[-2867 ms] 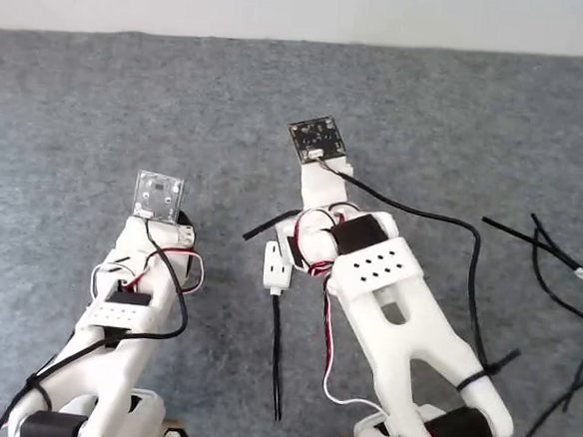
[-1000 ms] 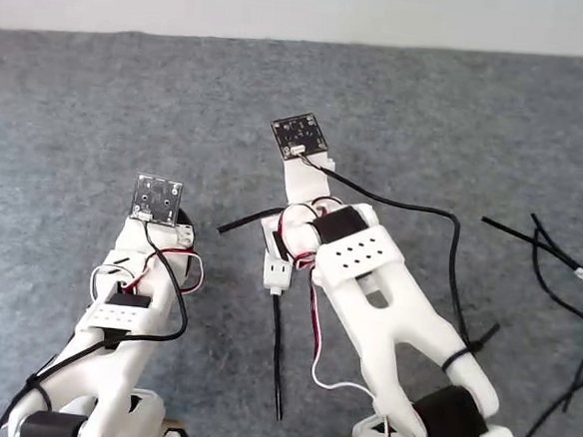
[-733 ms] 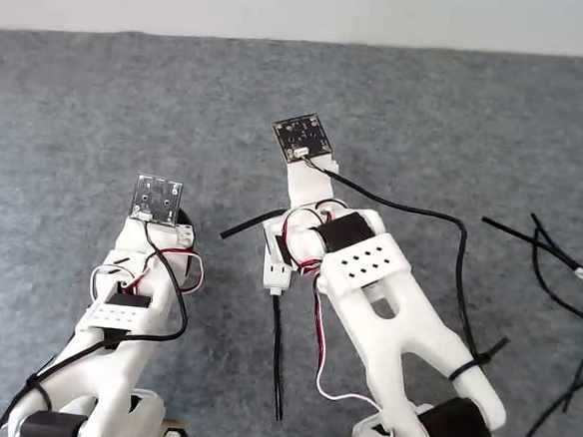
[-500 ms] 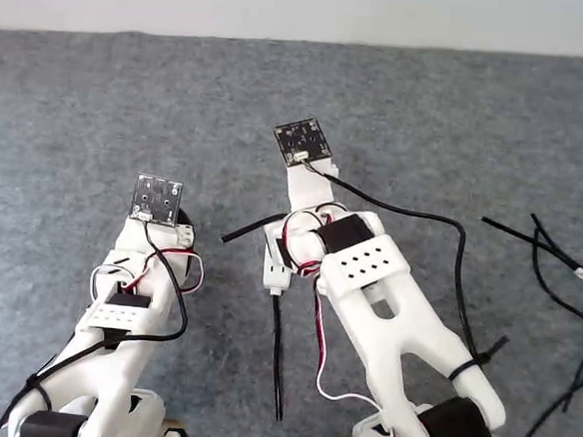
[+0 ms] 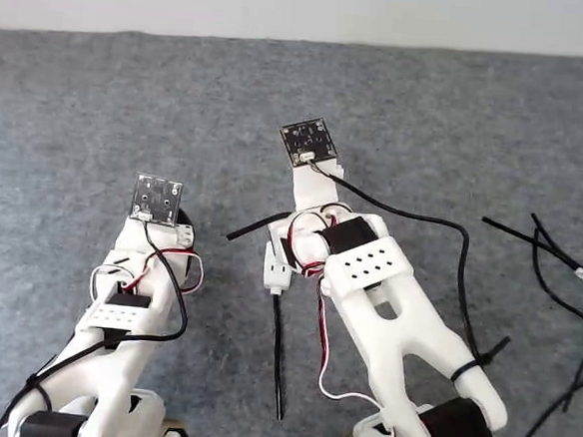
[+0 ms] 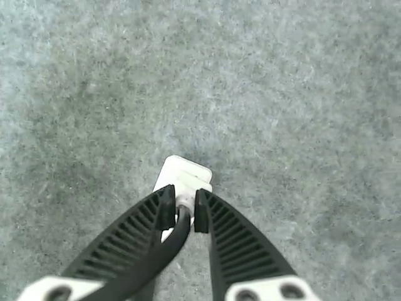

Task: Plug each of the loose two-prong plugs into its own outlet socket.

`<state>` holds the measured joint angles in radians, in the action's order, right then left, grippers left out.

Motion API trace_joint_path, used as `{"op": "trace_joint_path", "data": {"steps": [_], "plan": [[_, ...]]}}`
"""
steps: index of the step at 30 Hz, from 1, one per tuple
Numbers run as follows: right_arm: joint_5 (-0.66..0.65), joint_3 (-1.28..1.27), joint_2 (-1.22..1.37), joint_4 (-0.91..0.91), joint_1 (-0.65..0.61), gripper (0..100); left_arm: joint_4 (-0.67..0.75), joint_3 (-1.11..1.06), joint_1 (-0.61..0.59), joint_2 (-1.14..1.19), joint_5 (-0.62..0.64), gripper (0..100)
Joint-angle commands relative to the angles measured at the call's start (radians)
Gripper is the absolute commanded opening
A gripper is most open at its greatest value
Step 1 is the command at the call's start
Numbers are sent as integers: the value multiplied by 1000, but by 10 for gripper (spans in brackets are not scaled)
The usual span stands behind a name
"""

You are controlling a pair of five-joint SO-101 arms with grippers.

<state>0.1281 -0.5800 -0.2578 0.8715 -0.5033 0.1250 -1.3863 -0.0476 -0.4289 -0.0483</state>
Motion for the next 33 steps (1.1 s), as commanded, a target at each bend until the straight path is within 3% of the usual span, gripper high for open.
{"op": "trace_joint_path", "data": {"steps": [1, 33], "plan": [[-12, 12, -44, -21, 12, 8, 26, 8, -5, -23, 5, 16], [-12, 57, 142, -8, -21, 8, 26, 4, -5, -23, 5, 17]]}}
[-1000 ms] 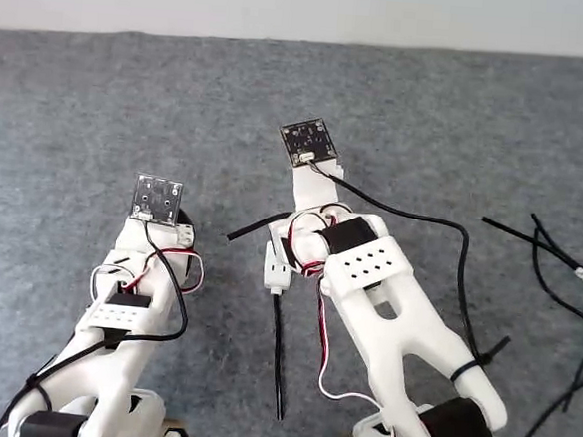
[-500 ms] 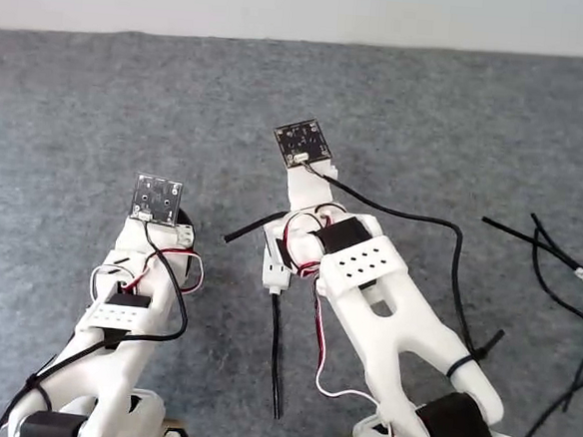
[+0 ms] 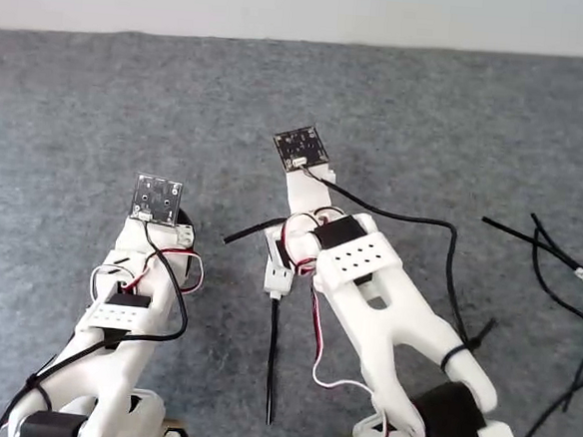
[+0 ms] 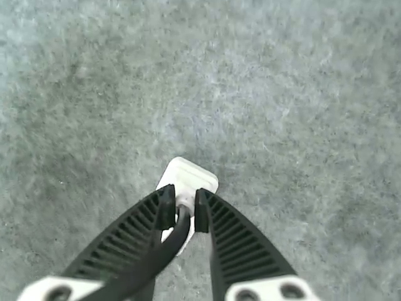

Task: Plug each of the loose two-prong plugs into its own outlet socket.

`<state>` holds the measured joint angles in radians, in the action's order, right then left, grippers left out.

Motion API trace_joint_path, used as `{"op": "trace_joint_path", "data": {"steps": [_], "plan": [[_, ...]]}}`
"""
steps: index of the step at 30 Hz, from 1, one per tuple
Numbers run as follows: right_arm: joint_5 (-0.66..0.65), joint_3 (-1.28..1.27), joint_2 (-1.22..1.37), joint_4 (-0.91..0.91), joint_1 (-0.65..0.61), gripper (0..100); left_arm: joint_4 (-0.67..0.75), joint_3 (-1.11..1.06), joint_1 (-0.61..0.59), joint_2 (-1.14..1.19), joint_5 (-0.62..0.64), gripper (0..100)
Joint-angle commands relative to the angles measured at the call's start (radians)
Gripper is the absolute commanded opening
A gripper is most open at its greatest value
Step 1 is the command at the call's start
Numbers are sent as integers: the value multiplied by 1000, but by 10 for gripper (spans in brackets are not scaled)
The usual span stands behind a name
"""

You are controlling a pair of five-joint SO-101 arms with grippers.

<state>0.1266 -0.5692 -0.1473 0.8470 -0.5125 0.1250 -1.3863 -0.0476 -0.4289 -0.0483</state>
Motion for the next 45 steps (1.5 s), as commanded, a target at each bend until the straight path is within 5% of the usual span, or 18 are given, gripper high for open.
{"op": "trace_joint_path", "data": {"steps": [1, 16, 23, 38, 45], "plan": [[-11, 58, 50, 19, -12, 8, 26, 4, -5, -23, 5, 17], [-52, 107, 150, 35, -50, 15, 26, 4, -14, -23, 5, 18], [-86, 187, 150, 113, -76, 221, 26, 4, -14, -23, 5, 19], [-21, 160, 237, 90, -148, 227, 25, 4, -12, -23, 3, 19], [-18, 345, 409, 208, -150, 212, 25, 4, -12, -23, 3, 19]]}}
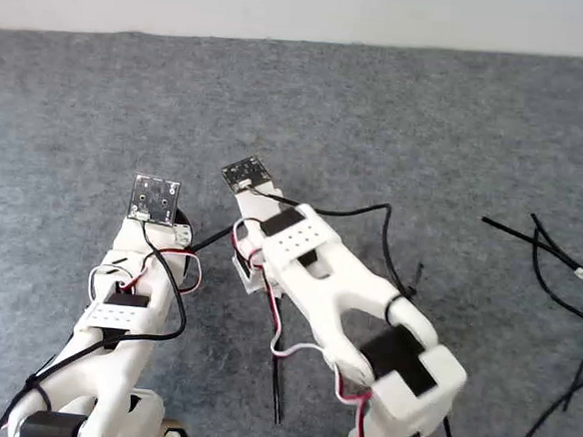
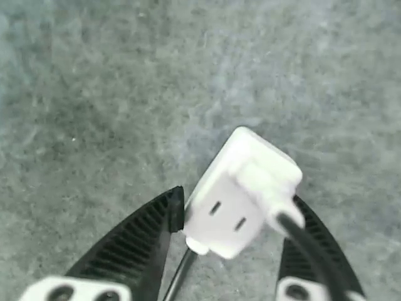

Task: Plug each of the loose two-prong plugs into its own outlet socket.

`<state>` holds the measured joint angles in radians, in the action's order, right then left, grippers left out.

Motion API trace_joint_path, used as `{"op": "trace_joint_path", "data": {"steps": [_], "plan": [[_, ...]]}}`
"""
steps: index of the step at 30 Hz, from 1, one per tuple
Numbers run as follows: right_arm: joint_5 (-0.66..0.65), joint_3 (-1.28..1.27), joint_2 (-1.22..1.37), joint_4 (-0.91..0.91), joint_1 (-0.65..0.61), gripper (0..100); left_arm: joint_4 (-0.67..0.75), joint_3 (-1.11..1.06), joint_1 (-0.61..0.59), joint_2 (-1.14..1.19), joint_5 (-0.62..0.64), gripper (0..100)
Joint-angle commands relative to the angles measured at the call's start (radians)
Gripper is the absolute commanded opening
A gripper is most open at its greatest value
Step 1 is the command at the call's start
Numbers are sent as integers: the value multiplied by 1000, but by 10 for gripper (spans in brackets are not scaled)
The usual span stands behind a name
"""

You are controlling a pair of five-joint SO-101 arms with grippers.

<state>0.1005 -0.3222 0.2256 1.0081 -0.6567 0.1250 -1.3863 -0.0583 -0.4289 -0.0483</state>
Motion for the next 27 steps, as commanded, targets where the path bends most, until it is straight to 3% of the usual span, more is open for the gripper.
{"op": "trace_joint_path", "data": {"steps": [1, 4, 15, 21, 27], "plan": [[8, 120, 54, 65, -2, 185, 25, 4, -2, -23, 3, 19], [6, 149, 74, 84, 25, 16, 25, 4, -2, -23, 3, 19], [0, 123, -173, 240, 289, 9, 26, 4, -3, -23, 3, 19], [-169, 101, -410, 321, 622, 9, 28, 8, -3, -23, 5, 19], [-292, 98, -449, 314, 1090, 9, 26, 10, -3, -23, 9, 19]]}}
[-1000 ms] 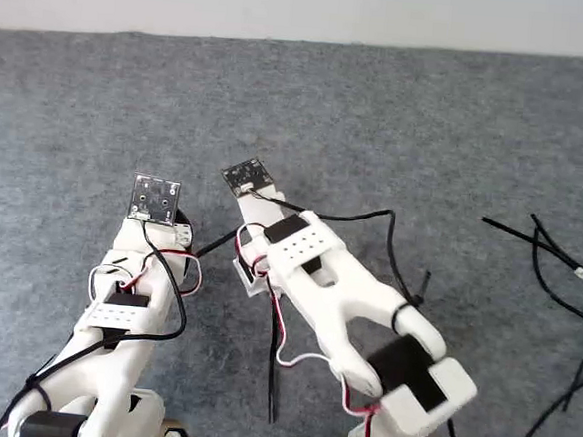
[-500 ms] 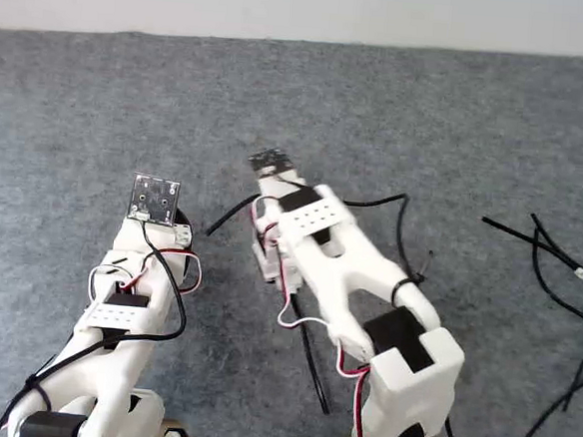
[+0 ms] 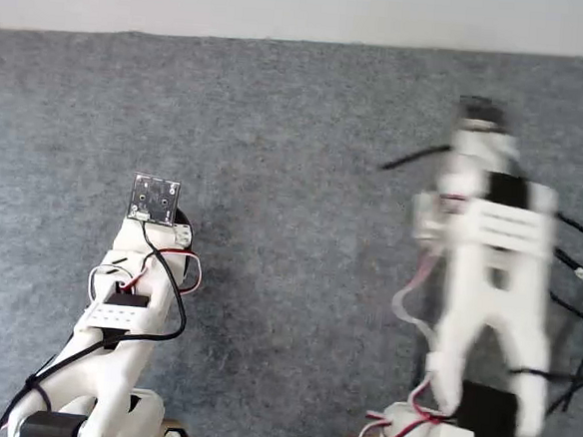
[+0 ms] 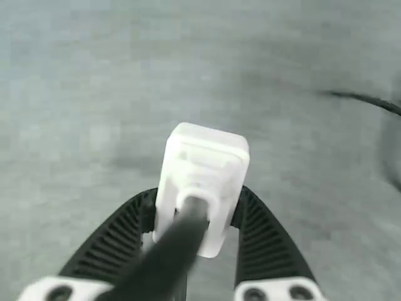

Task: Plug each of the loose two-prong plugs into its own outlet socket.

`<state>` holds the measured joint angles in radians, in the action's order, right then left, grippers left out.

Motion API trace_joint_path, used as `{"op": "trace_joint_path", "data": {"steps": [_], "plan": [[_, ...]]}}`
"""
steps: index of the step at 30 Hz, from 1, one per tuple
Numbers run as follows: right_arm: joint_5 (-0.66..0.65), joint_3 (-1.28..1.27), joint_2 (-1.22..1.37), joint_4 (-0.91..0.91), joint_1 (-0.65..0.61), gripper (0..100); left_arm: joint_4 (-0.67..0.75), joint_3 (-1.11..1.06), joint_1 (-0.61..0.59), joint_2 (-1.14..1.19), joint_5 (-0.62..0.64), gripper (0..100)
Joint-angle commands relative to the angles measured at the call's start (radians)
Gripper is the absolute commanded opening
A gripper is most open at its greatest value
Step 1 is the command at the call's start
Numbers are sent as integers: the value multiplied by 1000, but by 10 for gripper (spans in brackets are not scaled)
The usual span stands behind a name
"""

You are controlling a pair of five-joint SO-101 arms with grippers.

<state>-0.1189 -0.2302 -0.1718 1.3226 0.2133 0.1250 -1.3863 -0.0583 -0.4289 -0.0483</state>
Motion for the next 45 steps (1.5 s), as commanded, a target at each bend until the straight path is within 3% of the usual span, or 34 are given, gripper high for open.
{"op": "trace_joint_path", "data": {"steps": [1, 7, 11, 15, 17, 26, 28, 30, 32, 36, 40, 45], "plan": [[-106, 0, -38, -8, 283, 9, 26, 10, -2, -23, 9, 19], [-215, -40, 101, -160, 503, 9, 25, 27, 0, -23, 11, 19], [-275, -37, 171, -228, 533, 27, 29, 30, -3, -25, 11, 19], [-279, -35, 174, -222, 513, 202, 25, 48, -5, -25, 12, 19], [-276, -9, 174, -216, 501, 235, 25, 50, -8, -25, 12, 19], [-261, 304, 173, 130, 455, 206, -110, 93, -117, -153, 80, 19], [-235, 356, 162, 216, 432, 151, -118, 74, -135, -206, 81, 19], [-203, 370, 125, 269, 407, 20, -110, 33, -144, -269, 83, 18], [-166, 364, 61, 309, 381, 36, -110, -18, -146, -354, 83, 17], [-124, 275, -101, 343, 348, 8, -117, -154, -147, -572, 77, 17], [-133, 29, -291, 283, 312, 10, -190, -277, -196, -830, 75, 18], [-137, -422, -616, 53, 298, 16, -545, -305, -252, -1119, 75, 18]]}}
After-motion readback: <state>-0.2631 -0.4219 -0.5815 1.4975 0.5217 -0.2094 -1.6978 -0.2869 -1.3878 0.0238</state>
